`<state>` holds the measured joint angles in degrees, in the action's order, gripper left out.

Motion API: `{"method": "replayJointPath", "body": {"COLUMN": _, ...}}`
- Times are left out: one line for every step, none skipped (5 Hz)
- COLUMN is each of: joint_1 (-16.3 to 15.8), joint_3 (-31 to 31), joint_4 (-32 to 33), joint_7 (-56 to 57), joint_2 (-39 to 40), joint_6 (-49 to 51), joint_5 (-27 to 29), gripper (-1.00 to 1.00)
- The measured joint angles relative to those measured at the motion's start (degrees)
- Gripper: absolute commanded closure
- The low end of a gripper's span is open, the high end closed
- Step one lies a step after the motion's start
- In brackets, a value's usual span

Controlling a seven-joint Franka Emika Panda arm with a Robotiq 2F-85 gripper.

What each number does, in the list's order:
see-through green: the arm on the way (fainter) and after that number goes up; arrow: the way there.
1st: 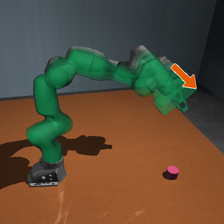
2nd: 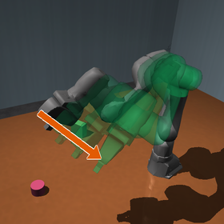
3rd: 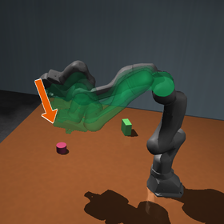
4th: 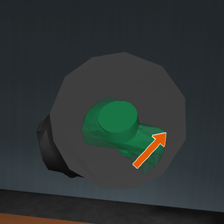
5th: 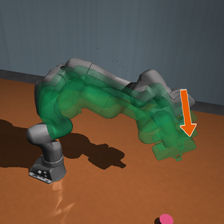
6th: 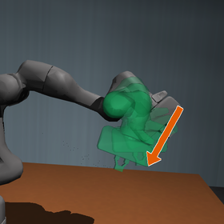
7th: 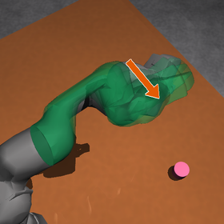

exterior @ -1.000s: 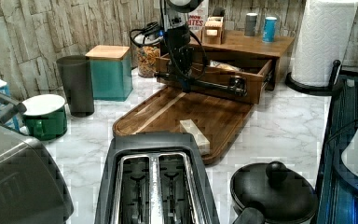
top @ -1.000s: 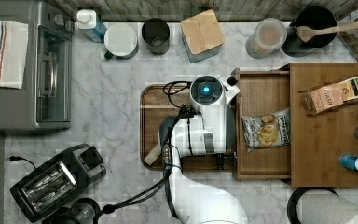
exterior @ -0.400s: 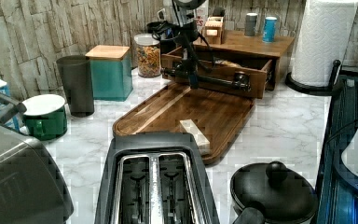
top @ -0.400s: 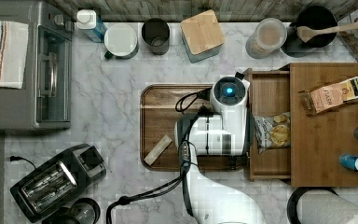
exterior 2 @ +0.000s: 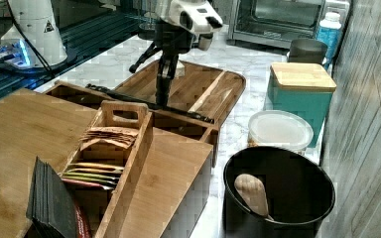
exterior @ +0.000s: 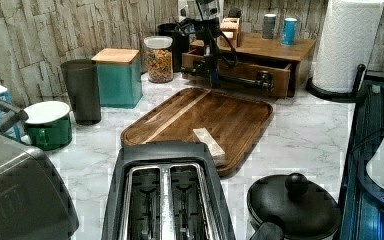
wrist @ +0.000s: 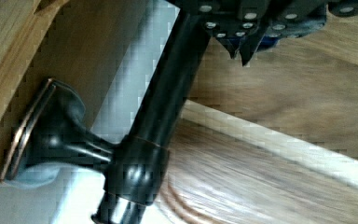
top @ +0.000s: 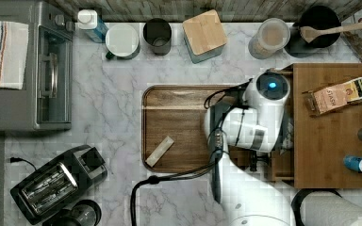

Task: Close the drawer.

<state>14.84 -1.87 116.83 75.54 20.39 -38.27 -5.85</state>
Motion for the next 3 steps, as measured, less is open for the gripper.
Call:
{"method": "replayJointPath", "body": {"joint_1": 4.29, "joint_3": -0.62, "joint_4": -5.32, "joint_7": 0.17, "joint_2": 3.25, "joint_6": 3.30, "joint_5": 3.46, "gripper": 1.00}}
{"method": "replayJointPath", "body": {"joint_1": 6.99, "joint_3": -1.28, "joint_4": -6.71, "joint_7": 0.17, "joint_2": 4.29, "joint_6": 2.21, "joint_5": 5.51, "gripper": 1.00}}
{"method": "replayJointPath", "body": {"joint_1": 6.53, "joint_3": -1.53, "joint_4": -1.45, "joint_7": -3.02, "joint_2": 1.41, "joint_6": -4.59, "joint_5": 5.48, "gripper": 1.00}}
